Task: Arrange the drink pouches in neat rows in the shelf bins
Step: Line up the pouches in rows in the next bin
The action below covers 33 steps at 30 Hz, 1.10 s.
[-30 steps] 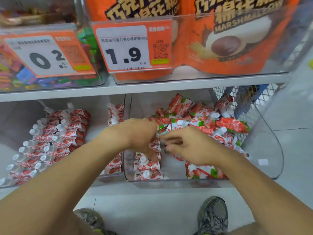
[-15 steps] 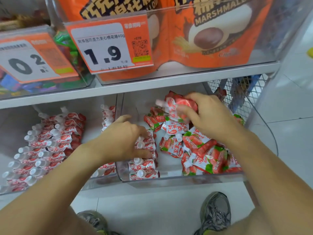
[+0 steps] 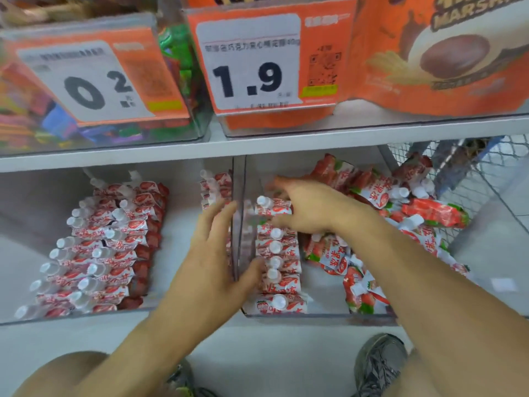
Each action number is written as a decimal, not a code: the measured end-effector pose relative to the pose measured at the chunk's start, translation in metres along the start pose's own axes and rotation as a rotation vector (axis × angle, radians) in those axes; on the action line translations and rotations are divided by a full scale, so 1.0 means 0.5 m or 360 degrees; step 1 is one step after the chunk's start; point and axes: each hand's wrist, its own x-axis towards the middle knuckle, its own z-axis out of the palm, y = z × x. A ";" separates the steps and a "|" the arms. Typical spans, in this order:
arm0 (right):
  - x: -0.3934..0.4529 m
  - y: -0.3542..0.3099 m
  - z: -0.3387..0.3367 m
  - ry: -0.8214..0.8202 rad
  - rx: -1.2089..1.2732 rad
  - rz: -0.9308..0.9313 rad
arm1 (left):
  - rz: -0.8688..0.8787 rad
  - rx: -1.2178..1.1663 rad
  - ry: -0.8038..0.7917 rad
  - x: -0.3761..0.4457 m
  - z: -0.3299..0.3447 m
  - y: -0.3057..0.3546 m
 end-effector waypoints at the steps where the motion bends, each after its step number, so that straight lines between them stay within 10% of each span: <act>1: 0.005 -0.004 -0.002 -0.0009 -0.0032 0.0009 | -0.0056 -0.0066 -0.0002 -0.004 0.001 -0.004; 7: 0.017 0.000 -0.007 0.0148 0.0150 0.0088 | -0.0010 -0.0160 -0.0017 -0.013 0.007 -0.016; 17: -0.007 0.014 -0.003 -0.0289 0.0391 -0.0003 | 0.0035 -0.0085 -0.0077 -0.012 0.000 -0.014; 24: -0.001 0.058 -0.039 0.0628 0.0475 0.0068 | 0.0023 -0.0050 -0.0074 -0.009 -0.001 -0.011; 33: 0.104 0.037 -0.042 -0.0360 -0.0307 -0.0019 | 0.0035 -0.0044 -0.0039 -0.009 0.001 -0.019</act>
